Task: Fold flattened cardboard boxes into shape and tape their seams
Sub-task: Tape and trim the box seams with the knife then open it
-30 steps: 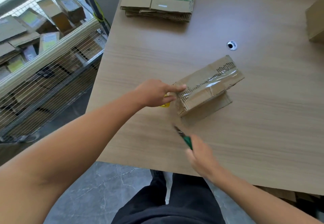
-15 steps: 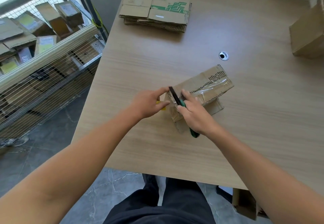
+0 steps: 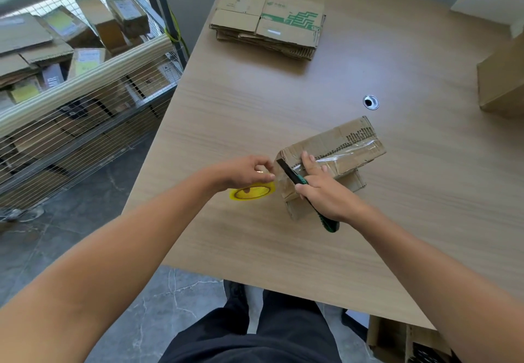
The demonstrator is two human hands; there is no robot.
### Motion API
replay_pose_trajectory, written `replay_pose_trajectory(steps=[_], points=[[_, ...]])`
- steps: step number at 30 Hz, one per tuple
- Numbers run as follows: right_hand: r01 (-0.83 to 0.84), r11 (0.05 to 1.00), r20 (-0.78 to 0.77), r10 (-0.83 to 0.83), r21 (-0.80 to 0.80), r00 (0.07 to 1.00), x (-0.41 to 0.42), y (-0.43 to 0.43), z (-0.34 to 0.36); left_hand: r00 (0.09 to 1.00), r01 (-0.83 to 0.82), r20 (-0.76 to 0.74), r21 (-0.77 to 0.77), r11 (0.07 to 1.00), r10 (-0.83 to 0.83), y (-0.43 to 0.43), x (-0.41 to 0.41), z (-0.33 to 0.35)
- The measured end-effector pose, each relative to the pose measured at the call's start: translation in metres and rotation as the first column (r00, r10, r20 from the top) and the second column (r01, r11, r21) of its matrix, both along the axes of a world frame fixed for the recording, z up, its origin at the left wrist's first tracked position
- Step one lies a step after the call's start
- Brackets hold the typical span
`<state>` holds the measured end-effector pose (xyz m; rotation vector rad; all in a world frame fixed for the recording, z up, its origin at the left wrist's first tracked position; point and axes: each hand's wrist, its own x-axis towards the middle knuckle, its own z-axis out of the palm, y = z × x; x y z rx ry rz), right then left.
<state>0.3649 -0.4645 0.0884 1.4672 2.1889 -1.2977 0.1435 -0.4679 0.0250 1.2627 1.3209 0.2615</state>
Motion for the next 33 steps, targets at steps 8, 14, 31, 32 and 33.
replay_pose_trajectory(steps=[8,14,31,32,33], points=[[-0.15,0.986,0.326,0.12,0.067,0.938,-0.018,0.0,-0.006,0.797,0.162,-0.592,0.4,0.902,0.12,-0.023,0.023,0.008],[-0.243,0.97,0.464,0.225,-0.022,0.857,-0.028,0.008,-0.001,0.763,-0.078,-0.472,0.612,0.787,0.442,-0.034,-0.008,0.015],[0.172,0.976,-0.463,-0.092,0.133,0.882,0.042,-0.008,-0.03,0.783,0.414,-0.598,0.706,0.574,0.17,0.028,0.016,0.004],[0.311,0.931,-0.539,-0.164,0.193,0.826,0.043,-0.013,-0.034,0.782,0.417,-0.597,0.717,0.558,0.182,0.027,0.019,0.003],[0.415,0.864,-0.565,-0.199,0.285,0.801,0.042,-0.018,-0.039,0.779,0.42,-0.597,0.724,0.548,0.191,0.025,0.023,0.001]])
